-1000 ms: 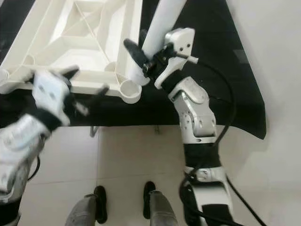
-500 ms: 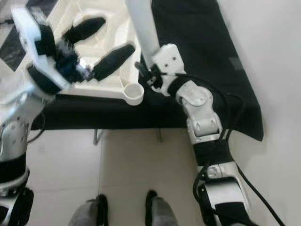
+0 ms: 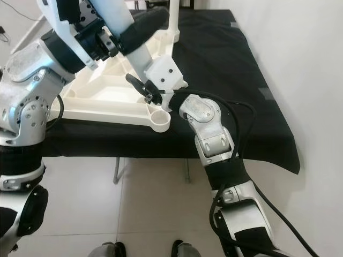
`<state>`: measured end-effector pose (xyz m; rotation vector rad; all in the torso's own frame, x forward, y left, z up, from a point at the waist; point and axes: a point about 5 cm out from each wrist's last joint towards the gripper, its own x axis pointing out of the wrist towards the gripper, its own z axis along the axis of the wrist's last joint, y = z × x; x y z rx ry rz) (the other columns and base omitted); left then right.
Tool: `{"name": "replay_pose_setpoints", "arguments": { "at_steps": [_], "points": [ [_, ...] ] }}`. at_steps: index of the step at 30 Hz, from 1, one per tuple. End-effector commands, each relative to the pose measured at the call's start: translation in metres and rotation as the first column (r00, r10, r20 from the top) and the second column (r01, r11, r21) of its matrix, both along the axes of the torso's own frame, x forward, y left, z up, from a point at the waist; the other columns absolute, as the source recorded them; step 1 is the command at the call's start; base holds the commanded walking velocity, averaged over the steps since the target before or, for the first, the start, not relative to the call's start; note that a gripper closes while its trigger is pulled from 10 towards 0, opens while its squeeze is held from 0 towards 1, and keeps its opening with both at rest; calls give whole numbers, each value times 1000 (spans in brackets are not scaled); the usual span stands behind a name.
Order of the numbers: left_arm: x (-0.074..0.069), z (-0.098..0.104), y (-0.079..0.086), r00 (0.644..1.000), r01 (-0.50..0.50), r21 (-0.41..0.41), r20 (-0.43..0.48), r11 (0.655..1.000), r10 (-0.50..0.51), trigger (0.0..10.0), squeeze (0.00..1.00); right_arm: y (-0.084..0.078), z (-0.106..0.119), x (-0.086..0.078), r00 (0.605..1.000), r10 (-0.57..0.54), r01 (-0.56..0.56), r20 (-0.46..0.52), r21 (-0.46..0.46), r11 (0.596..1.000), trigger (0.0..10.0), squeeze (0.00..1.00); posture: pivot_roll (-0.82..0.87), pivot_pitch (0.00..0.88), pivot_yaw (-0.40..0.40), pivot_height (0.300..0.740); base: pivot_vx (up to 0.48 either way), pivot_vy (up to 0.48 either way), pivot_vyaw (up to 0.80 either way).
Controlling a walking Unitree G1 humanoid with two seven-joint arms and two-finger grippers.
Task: Building children table
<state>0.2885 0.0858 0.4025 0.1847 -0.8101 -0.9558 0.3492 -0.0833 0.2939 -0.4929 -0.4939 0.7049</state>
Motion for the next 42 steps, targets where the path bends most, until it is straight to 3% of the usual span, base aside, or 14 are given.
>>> {"name": "replay_pose_setpoints", "arguments": {
  "at_steps": [1,12,13,19,21,22,23,25,28,29,30,33,34,42],
  "points": [
    [1,7,4,1000,-3,-25,23,1000,3,0,0,9,-4,-3,999,25,-24,27,-52,998,10000,0,49,90,-5,740,0,0,0],
    [0,4,7,992,124,37,-14,992,-124,0,0,5,-15,9,999,-27,26,-36,-38,999,10000,0,57,91,-11,740,0,0,0],
    [-2,-1,5,978,203,82,-59,976,-199,0,0,5,-17,8,997,26,-27,-79,-18,999,10000,1000,58,93,-13,740,0,0,0],
    [-8,-19,2,897,434,247,-204,866,-391,0,0,13,-22,-8,965,232,-241,-121,-69,968,10000,1000,58,90,-12,740,0,0,0],
    [-11,-25,2,858,508,296,-258,809,-444,0,0,15,-23,-12,953,276,-288,-122,-99,952,10000,1000,58,89,-12,740,0,0,0],
    [-15,-30,2,822,568,356,-298,742,-486,0,0,16,-28,-17,933,325,-348,-156,-151,925,10000,1000,54,88,-14,740,0,0,0],
    [-18,-33,2,781,624,407,-338,667,-525,0,0,18,-33,-21,908,366,-404,-201,-196,893,10000,16,51,88,-18,740,0,0,0],
    [-18,-33,2,781,624,407,-338,667,-525,0,0,18,-33,-21,908,366,-404,-201,-196,893,10000,16,51,88,-18,740,0,0,0],
    [-28,-35,2,696,710,501,-391,495,-602,0,0,22,-45,-28,848,433,-507,-305,-230,830,10000,0,45,87,-21,740,0,0,0],
    [-28,-35,2,696,710,501,-391,495,-602,0,0,22,-45,-28,848,433,-507,-305,-230,830,10000,0,45,87,-21,740,0,0,0],
    [-31,-37,4,672,725,527,-401,443,-623,0,0,24,-46,-30,832,455,-530,-317,-213,821,1647,0,38,86,-21,740,0,0,0],
    [-34,-39,5,654,735,543,-405,407,-639,0,0,26,-45,-31,822,474,-544,-317,-190,817,1647,0,38,86,-21,740,0,0,0],
    [-35,-40,6,641,742,549,-411,385,-648,0,0,27,-43,-31,814,487,-554,-317,-171,814,0,0,38,86,-21,740,0,0,0],
    [-40,-50,10,582,780,536,-428,324,-691,0,0,25,-41,-31,787,519,-574,-333,-91,813,0,0,31,89,-22,740,0,0,0]
  ]
}}
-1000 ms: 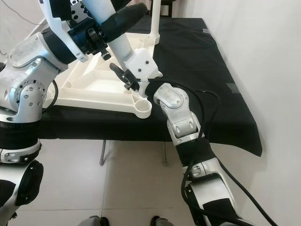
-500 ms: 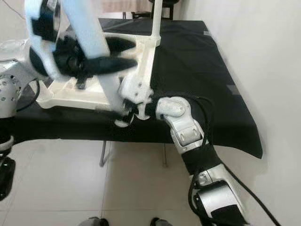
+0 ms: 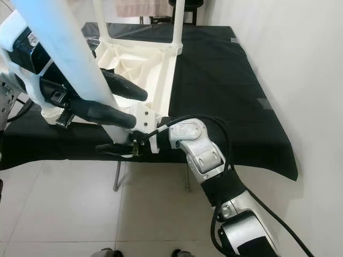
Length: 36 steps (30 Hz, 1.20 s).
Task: Building children table
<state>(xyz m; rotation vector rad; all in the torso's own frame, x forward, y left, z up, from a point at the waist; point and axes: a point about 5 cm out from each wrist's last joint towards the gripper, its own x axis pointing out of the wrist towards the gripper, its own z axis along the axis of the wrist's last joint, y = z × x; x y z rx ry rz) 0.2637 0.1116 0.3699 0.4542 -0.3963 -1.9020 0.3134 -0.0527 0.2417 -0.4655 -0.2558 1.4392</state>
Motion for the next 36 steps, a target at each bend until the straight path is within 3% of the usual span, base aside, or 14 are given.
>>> {"name": "replay_pose_setpoints", "arguments": {
  "at_steps": [1,10,11,16,18,19,21,23,29,30,31,32,33,36],
  "points": [
    [-15,-18,-15,971,232,73,-82,970,-226,0,0,-7,10,6,998,-56,57,-17,65,996,0,0,30,91,-23,740,0,0,0],
    [-9,-16,-13,979,193,58,-77,979,-188,1255,0,-9,9,12,994,-110,111,-25,72,991,0,0,35,99,-23,740,0,0,0],
    [1,-9,-13,993,84,-19,-81,996,-85,10000,1000,-12,12,23,974,-224,225,-21,111,968,0,0,37,112,-22,740,0,0,0],
    [29,17,4,955,-294,-340,-71,893,287,10000,1000,-37,19,55,818,-568,571,-87,239,785,0,0,46,135,-26,740,0,0,0],
    [36,29,23,883,-452,-486,-122,748,454,10000,1000,-53,19,64,728,-669,679,-150,290,674,0,0,54,159,-26,740,0,0,0],
    [36,29,23,883,-452,-486,-122,748,454,10000,1000,-53,19,64,728,-669,679,-150,290,674,0,0,54,159,-26,740,0,0,0],
    [40,29,50,774,-590,-571,-199,571,601,10000,1000,-60,17,68,692,-698,716,-184,297,632,0,0,65,200,-29,740,0,0,0],
    [40,29,50,774,-590,-571,-199,571,601,10000,1000,-60,17,68,692,-698,716,-184,297,632,0,0,65,200,-29,740,0,0,0],
    [35,0,69,575,-751,-553,-278,361,770,10000,1000,-64,16,75,636,-741,765,-213,295,572,0,0,86,267,-34,740,0,0,0],
    [34,-15,66,517,-793,-522,-304,315,800,10000,863,-64,19,78,628,-742,771,-235,321,550,0,0,96,306,-35,740,0,0,0],
    [31,-30,60,459,-830,-486,-316,274,830,10000,0,-63,25,78,640,-722,760,-261,355,545,784,0,107,333,-35,740,0,0,0],
    [30,-40,55,417,-850,-469,-323,239,850,10000,0,-62,28,79,647,-710,753,-278,380,537,784,0,107,333,-35,740,0,0,0],
    [25,-58,47,376,-878,-429,-341,214,862,10000,0,-58,36,77,698,-647,708,-307,431,559,10000,0,115,359,-34,740,0,0,0],
    [15,-75,37,348,-899,-387,-353,203,868,10000,0,-55,44,72,759,-559,647,-335,487,586,10000,0,124,384,-33,740,0,0,0]
  ]
}}
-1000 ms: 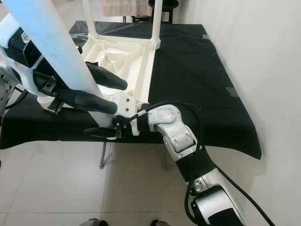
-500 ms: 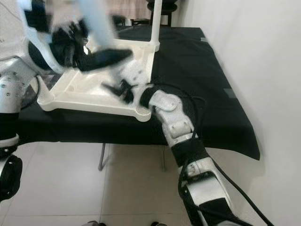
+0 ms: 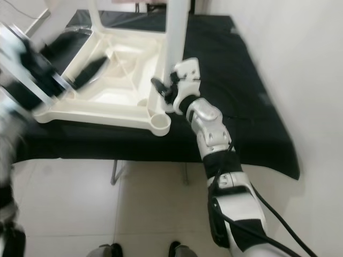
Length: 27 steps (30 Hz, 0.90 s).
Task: Building children table
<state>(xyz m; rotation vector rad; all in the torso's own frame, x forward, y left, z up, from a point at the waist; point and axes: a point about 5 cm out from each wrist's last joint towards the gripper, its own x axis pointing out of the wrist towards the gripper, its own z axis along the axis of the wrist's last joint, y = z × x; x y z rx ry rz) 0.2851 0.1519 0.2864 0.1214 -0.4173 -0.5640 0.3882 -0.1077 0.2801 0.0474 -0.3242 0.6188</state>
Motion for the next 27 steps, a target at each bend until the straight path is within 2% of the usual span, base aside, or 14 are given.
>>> {"name": "replay_pose_setpoints", "arguments": {
  "at_steps": [1,2,4,5,7,8,9,10,14,17,20,24,27],
  "points": [
    [-18,-18,-13,1000,-7,72,-25,997,8,10000,0,2,11,-7,990,129,-132,62,31,991,10000,0,139,406,-32,740,0,0,0],
    [-18,-18,-13,1000,-7,72,-25,997,8,10000,0,2,11,-7,990,129,-132,62,31,991,10000,0,139,406,-32,740,0,0,0],
    [-32,-44,-18,995,-16,98,-99,995,26,10000,0,7,13,-15,959,266,-265,96,-22,964,10000,0,143,422,-32,740,0,0,0],
    [-32,-44,-18,995,-16,98,-99,995,26,10000,0,7,13,-15,959,266,-265,96,-22,964,10000,0,143,422,-32,740,0,0,0],
    [-46,-60,-21,988,-23,108,-152,994,39,10000,0,11,13,-25,896,429,-422,109,-82,903,10000,0,149,448,-33,740,0,0,0],
    [-46,-60,-21,988,-23,108,-152,994,39,10000,0,11,13,-25,896,429,-422,109,-82,903,10000,0,149,448,-33,740,0,0,0],
    [-54,-66,-22,983,-38,106,-174,994,56,10000,0,10,14,-28,848,520,-505,107,-141,852,10000,0,156,465,-36,740,0,0,0],
    [-54,-66,-22,983,-38,106,-174,994,56,10000,0,10,14,-28,848,520,-505,107,-141,852,10000,0,156,465,-36,740,0,0,0],
    [-65,-60,-24,985,-67,143,-147,987,88,10000,0,0,20,-18,830,552,-522,79,-236,820,10000,0,167,486,-39,740,0,0,0],
    [-68,-60,-25,986,-69,151,-143,986,91,10000,0,-1,21,-17,827,556,-524,76,-252,814,10000,0,167,488,-39,740,0,0,0],
    [-74,-59,-28,990,-53,199,-120,979,78,10000,0,-4,25,-13,822,568,-529,44,-308,791,10000,0,170,501,-46,740,0,0,0],
    [-77,-57,-30,990,-52,196,-115,979,75,10000,0,-7,26,-11,818,575,-534,21,-344,772,10000,0,170,507,-47,740,0,0,0],
    [-82,-55,-33,991,-52,202,-112,978,76,10000,0,-17,35,-9,803,596,-557,-3,-358,749,10000,0,170,521,-58,740,0,0,0]
  ]
}}
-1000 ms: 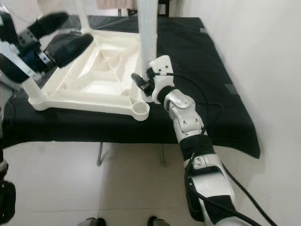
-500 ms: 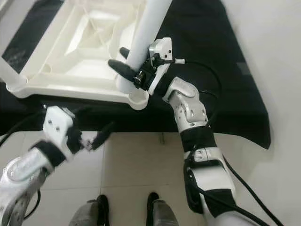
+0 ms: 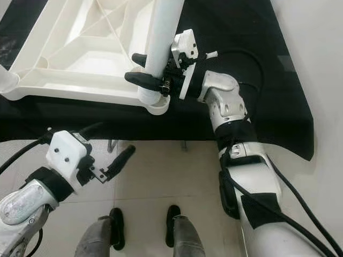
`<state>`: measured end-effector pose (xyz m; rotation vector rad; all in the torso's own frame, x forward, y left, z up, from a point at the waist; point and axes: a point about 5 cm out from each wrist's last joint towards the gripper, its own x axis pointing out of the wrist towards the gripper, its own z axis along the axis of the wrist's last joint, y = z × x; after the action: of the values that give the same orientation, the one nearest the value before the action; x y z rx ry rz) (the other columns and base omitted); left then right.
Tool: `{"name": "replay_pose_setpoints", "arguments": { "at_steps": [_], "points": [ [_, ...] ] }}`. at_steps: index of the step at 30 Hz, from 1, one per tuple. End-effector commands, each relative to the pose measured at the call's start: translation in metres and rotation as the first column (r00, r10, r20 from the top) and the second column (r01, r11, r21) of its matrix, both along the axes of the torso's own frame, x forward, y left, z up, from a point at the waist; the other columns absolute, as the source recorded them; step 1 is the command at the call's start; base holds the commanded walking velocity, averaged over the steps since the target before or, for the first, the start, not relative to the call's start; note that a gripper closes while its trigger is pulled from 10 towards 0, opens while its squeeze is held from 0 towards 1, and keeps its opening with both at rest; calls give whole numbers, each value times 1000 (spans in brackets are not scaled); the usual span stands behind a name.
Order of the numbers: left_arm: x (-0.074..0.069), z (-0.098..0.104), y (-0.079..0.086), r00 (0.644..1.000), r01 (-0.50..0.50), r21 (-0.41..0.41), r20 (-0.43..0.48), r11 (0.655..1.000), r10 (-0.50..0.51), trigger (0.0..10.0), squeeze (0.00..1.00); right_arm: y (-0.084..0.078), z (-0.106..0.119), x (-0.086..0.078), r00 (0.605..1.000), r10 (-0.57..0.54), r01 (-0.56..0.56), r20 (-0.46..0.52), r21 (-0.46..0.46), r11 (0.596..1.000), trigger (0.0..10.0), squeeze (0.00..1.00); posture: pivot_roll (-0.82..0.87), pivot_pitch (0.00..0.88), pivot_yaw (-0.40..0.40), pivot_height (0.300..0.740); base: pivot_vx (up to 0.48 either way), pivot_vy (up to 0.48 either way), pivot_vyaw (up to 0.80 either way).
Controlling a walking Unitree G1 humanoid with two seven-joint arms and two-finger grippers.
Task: Building children table
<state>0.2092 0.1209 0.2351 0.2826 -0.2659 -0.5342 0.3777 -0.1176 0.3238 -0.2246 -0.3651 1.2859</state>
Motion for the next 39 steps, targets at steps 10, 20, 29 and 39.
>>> {"name": "replay_pose_setpoints", "arguments": {
  "at_steps": [10,20,29,39],
  "points": [
    [-10,-3,-2,1000,-2,23,-23,1000,2,10000,0,-20,-1,-3,989,125,-133,-77,-119,984,10000,0,166,530,-64,740,0,0,0],
    [-11,2,-5,1000,3,29,-11,1000,-3,10000,0,-8,-7,-4,976,203,-216,-75,-304,928,10000,0,174,535,-67,740,0,0,0],
    [-11,3,-5,1000,-4,35,-5,999,4,10000,0,8,-3,-8,965,260,-235,-13,-475,848,10000,0,173,536,-76,740,0,0,0],
    [-10,5,-7,1000,-10,37,0,999,10,10000,0,12,3,-8,964,267,-225,0,-540,811,10000,0,166,533,-78,740,0,0,0]
  ]
}}
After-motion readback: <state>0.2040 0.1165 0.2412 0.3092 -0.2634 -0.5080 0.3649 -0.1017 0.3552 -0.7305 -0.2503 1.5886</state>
